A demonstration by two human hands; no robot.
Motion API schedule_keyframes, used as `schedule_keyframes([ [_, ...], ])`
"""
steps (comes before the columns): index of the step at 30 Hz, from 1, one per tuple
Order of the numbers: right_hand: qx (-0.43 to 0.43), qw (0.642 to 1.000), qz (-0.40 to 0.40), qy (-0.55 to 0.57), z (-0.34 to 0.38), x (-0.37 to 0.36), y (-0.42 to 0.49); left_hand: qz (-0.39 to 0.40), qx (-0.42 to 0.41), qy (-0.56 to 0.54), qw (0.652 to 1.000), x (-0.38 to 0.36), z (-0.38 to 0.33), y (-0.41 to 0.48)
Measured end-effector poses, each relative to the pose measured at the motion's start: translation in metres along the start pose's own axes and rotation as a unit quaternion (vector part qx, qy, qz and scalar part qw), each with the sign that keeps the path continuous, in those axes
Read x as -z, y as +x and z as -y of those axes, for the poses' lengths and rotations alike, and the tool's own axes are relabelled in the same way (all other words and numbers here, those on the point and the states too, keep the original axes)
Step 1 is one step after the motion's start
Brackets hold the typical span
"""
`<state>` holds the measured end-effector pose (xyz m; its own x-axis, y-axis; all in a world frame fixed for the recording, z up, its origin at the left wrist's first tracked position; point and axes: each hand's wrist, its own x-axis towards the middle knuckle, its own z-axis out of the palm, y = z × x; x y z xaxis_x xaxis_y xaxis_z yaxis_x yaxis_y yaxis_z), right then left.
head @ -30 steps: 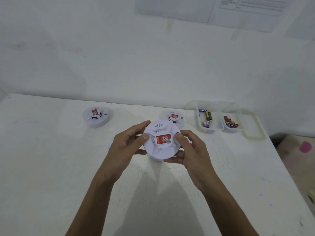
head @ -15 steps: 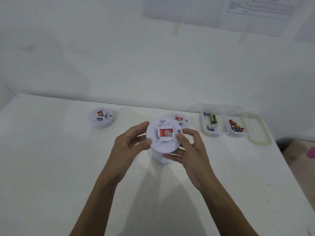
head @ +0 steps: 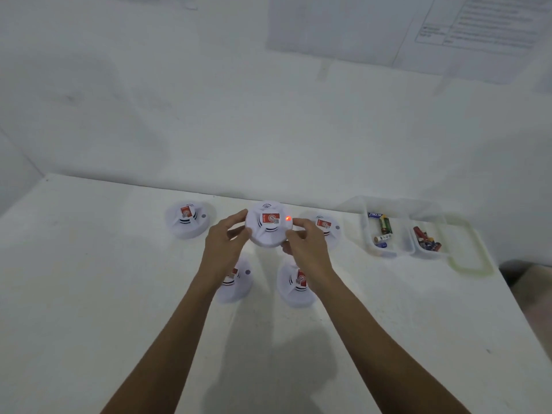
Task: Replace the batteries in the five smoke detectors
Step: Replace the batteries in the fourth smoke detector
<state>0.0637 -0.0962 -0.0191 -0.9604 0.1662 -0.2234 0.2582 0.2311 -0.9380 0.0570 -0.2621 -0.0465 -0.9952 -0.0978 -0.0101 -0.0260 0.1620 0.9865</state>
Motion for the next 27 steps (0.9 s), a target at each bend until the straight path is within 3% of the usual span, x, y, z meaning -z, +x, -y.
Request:
schedule_keyframes([
  [10, -0.059, 0.990, 0.025, -0.129, -0.007, -0.024, 0.050, 0.059, 0.038, 0.142, 0.987, 0.002, 0.033, 0.061],
  [27, -0.071, 0.986, 0.066, -0.137, -0.018, -0.035, 0.061, 0.056, 0.048, 0.200, 0.977, -0.002, 0.053, 0.072],
])
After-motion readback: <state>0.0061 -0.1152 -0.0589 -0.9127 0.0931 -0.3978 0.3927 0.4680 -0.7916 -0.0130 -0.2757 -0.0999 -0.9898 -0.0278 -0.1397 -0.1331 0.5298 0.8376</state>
